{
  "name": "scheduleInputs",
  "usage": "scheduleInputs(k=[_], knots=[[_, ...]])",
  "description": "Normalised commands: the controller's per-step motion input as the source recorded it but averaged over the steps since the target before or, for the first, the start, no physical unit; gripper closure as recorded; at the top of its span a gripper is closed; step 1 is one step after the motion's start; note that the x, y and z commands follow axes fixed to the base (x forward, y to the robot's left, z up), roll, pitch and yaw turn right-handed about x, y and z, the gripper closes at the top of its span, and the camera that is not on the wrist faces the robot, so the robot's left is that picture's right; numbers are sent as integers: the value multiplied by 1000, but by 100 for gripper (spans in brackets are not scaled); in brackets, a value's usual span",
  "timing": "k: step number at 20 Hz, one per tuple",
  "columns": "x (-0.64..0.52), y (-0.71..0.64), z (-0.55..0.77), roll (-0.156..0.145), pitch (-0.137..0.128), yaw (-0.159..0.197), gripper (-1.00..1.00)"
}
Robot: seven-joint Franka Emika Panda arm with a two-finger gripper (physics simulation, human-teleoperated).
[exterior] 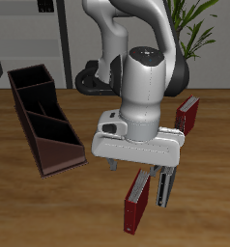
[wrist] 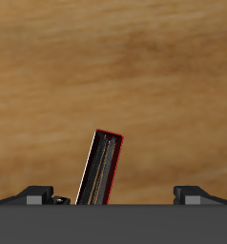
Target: Place the right red book into the right desk caddy's back compartment
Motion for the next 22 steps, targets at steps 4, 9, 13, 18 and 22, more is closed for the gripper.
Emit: scheduleInputs(k=[4,9,13,18,22], knots=[[-1,76,-126,11,-14,-2,-100],[88,-22,-121,-10,5,-26,-100],[60,-56,-169,-16,19,-24,-100],[45,-39,-137,1,15,-14,-100],[20,14,-264,-6,33,26,-100]])
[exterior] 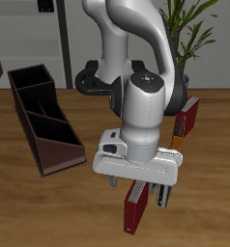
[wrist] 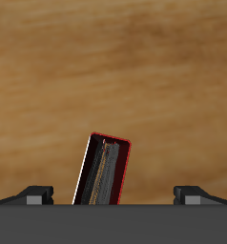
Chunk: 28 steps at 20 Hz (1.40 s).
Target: Place the right red book into the right desk caddy's back compartment
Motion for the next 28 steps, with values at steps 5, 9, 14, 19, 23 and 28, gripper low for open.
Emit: scheduleInputs(k=[5,9,14,19,23,28], knots=[[-2,-7,-129,2,14,3,-100],[53,-53,-282,15,65,-21,-100],[-12,-16,-102,8,7,-19,100],[-13,-53,-43,-4,14,-34,100],[-9,88,-7,25,2,-22,100],[-92,-44,164,5,-18,11,100]])
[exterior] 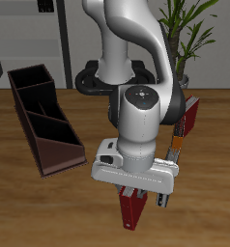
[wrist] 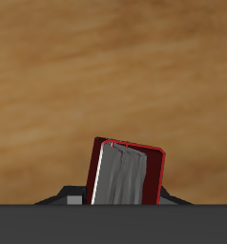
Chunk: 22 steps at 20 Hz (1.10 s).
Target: Place the right red book into the right desk caddy's back compartment
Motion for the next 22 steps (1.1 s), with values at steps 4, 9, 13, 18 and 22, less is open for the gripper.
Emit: scheduleInputs(k=[4,9,13,18,22], knots=[[-178,-94,435,-6,-60,19,100],[-186,-127,456,-25,-44,30,100],[-241,-254,627,-35,-79,44,100],[-255,-262,515,-29,-48,32,100],[-342,-213,509,-26,-49,25,100]])
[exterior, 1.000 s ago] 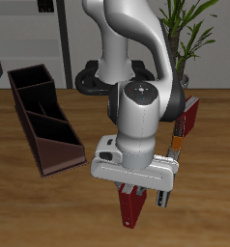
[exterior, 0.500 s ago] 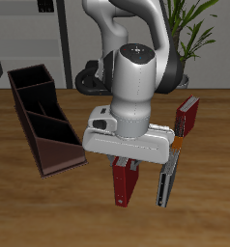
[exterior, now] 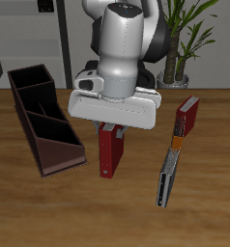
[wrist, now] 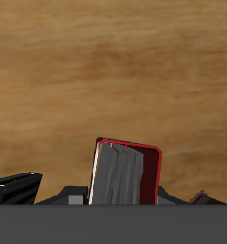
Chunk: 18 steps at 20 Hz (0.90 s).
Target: Place the right red book into the right desk caddy's back compartment
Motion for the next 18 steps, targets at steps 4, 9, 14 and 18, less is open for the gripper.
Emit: scheduleInputs(k=[4,9,14,18], knots=[[-303,-151,358,-15,-46,37,100],[-409,-140,365,-9,-32,48,100],[-393,-129,294,-5,-54,43,100],[-649,-186,345,-12,-32,71,100]])
